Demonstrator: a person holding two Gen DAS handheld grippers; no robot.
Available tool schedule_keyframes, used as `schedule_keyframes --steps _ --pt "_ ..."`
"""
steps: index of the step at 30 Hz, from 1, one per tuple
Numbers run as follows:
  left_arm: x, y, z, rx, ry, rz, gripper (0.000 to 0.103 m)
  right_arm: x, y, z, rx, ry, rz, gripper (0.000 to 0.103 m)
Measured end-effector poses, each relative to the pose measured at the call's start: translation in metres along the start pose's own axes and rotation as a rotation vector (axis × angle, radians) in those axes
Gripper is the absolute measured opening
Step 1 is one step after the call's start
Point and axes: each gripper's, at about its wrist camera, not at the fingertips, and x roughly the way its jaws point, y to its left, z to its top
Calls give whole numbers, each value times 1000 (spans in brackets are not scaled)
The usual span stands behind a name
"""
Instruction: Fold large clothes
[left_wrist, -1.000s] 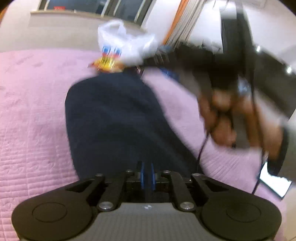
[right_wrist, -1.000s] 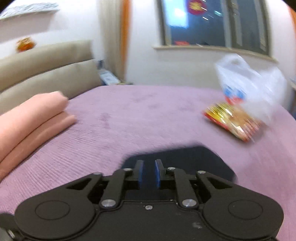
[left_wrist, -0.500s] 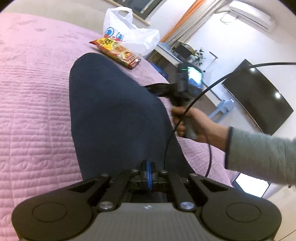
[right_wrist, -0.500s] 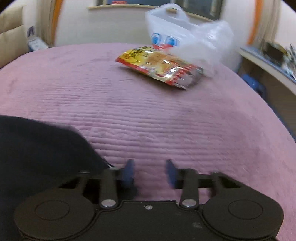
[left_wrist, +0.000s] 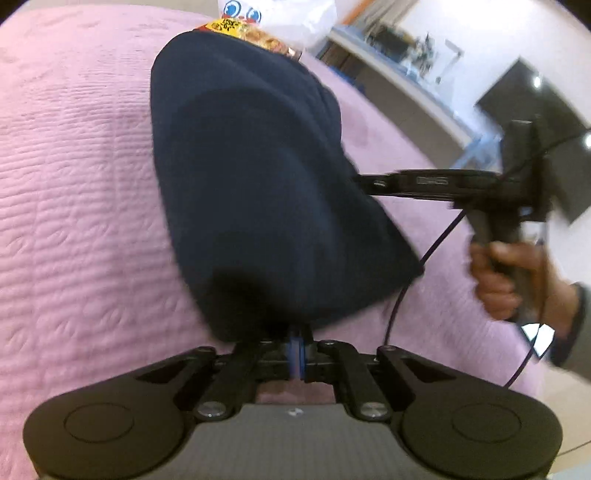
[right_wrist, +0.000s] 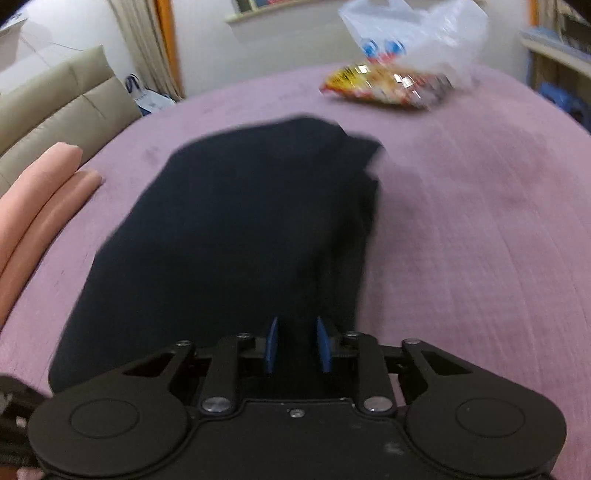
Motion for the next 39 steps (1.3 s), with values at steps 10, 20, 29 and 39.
schedule_keyframes --steps 10,20,29,39 --pt "-66 14 46 -147 -332 -61 52 -42 39 6 -80 -114 71 60" --pt "-45 32 62 -181 -254 114 57 -37 6 -9 -8 -8 37 48" --pt "0 67 88 -337 -142 -8 82 30 -31 34 143 3 170 86" --pt "63 107 96 -434 -81 -214 101 72 -61 38 248 34 401 103"
